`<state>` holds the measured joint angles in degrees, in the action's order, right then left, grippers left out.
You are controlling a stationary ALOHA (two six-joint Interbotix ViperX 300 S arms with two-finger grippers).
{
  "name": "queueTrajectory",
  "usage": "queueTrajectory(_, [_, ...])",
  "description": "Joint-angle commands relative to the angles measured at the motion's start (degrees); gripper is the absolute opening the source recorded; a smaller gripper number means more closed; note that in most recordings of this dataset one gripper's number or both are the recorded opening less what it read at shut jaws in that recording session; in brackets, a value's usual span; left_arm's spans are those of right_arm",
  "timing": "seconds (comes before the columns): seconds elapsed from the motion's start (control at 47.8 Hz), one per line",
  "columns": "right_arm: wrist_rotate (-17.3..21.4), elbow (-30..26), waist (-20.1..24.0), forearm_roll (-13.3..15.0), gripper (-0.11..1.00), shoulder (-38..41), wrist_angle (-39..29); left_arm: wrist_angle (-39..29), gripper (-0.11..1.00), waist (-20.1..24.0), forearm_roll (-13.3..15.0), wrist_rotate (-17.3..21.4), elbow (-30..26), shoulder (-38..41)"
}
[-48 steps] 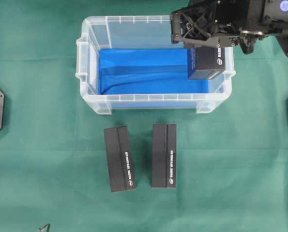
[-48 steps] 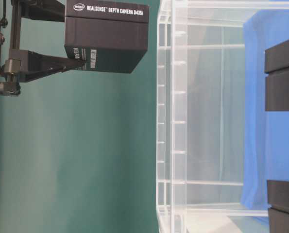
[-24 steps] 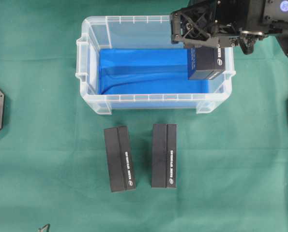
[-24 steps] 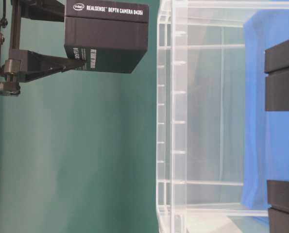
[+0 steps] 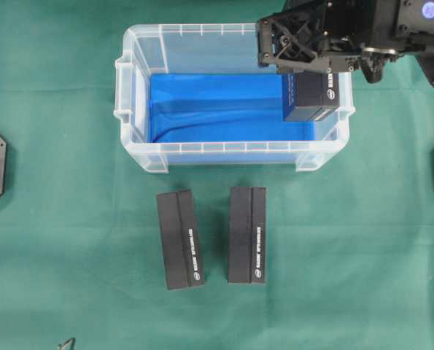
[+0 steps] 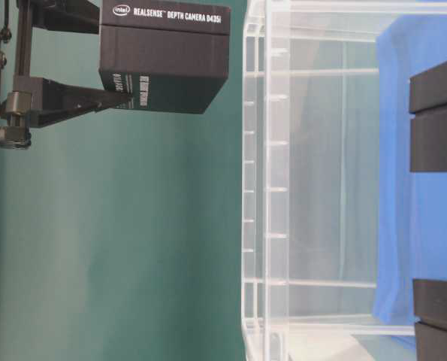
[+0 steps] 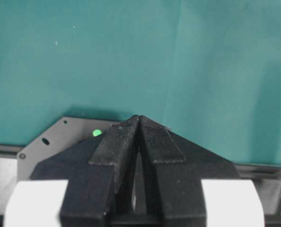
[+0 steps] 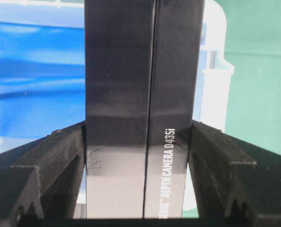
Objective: Take the box out of the case with the right arm.
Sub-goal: 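Lift the held box up out of the bin with the right gripper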
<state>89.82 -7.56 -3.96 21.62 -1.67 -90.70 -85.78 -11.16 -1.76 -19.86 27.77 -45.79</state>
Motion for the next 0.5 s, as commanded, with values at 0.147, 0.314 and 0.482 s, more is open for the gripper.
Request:
queueTrajectory(0.147, [0.0,-1.7,0.9,0.1,0.65,-1.9,-0.2,0.3,0.0,0.3,-0.2,0.0,-0.6,0.2])
queueTrajectory(0.314, [0.2,-1.7,1.6,0.0,0.65,-2.2,-0.2,0.3,0.0,0.3,-0.2,0.0,-0.4,0.3])
queueTrajectory(0.482, [0.4,-1.7,3.1,-0.3,0.65,-2.4,-0.2,0.3,0.0,0.3,-0.2,0.0,-0.2,0.3])
